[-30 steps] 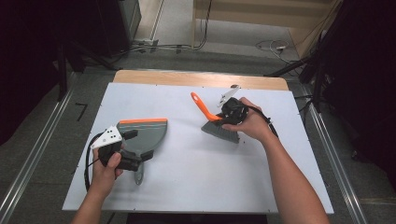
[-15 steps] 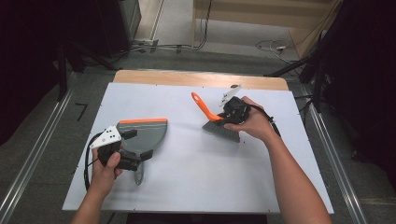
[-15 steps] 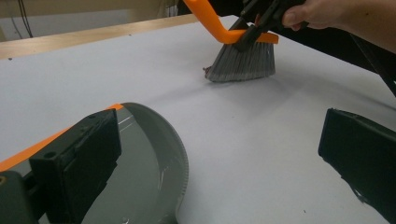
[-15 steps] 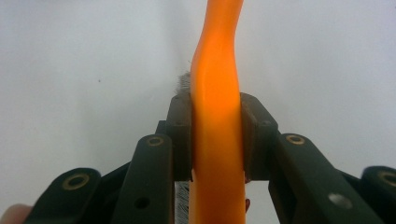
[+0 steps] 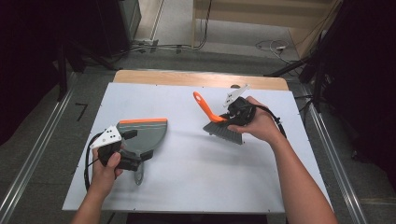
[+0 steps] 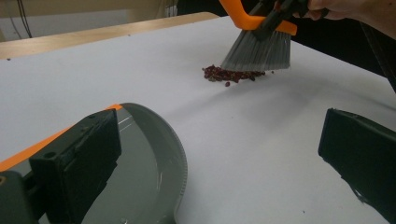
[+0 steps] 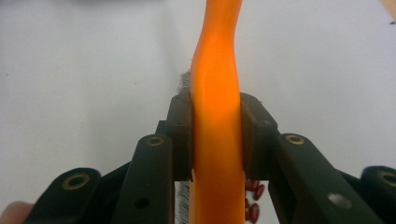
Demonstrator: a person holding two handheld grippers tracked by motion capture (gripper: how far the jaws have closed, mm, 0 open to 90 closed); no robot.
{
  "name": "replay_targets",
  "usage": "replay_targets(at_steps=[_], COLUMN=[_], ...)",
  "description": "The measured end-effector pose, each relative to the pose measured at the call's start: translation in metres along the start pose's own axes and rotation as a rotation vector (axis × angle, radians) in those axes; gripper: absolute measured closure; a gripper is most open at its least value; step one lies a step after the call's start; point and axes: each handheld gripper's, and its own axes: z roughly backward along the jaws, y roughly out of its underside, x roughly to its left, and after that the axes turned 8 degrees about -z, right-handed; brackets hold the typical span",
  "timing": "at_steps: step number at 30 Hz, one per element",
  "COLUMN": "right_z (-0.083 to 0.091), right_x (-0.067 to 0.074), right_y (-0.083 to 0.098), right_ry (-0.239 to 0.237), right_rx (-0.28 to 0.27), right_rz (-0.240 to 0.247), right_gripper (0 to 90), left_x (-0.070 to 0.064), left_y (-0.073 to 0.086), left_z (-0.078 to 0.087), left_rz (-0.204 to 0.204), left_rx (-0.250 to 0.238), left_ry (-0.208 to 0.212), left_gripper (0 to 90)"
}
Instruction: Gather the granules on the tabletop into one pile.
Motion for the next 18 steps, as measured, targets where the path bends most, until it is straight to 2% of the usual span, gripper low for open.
replay_targets(at_steps=[3, 7, 10, 12, 16, 18], right_z=[-0.011, -0.029, -0.031, -0.032, -0.028, -0.022], right_x=[0.004, 0.004, -0.001, -0.004, -0.004, -0.003], right_y=[0.001, 0.003, 0.002, 0.001, 0.000, 0.000], right_ry=[-0.009, -0.007, 0.011, 0.049, 0.048, 0.051], right_rx=[0.029, 0.084, 0.066, 0.062, 0.050, 0.027], right_rz=[0.013, -0.005, -0.016, -0.013, -0.032, -0.047], right_gripper=[67.8, 67.8, 67.8, 67.8, 67.9, 67.9], left_x=[0.000, -0.001, 0.000, 0.000, 0.000, 0.000], left_y=[0.000, 0.000, 0.000, 0.000, 0.000, 0.000], left_z=[0.000, 0.000, 0.000, 0.000, 0.000, 0.000], left_rz=[0.000, -0.002, -0.001, -0.001, -0.002, -0.002], left_rx=[0.000, 0.000, -0.001, -0.001, 0.000, 0.000], left_ry=[0.001, 0.000, -0.001, 0.001, 0.002, 0.002], left_gripper=[0.0, 0.0, 0.0, 0.0, 0.0, 0.0])
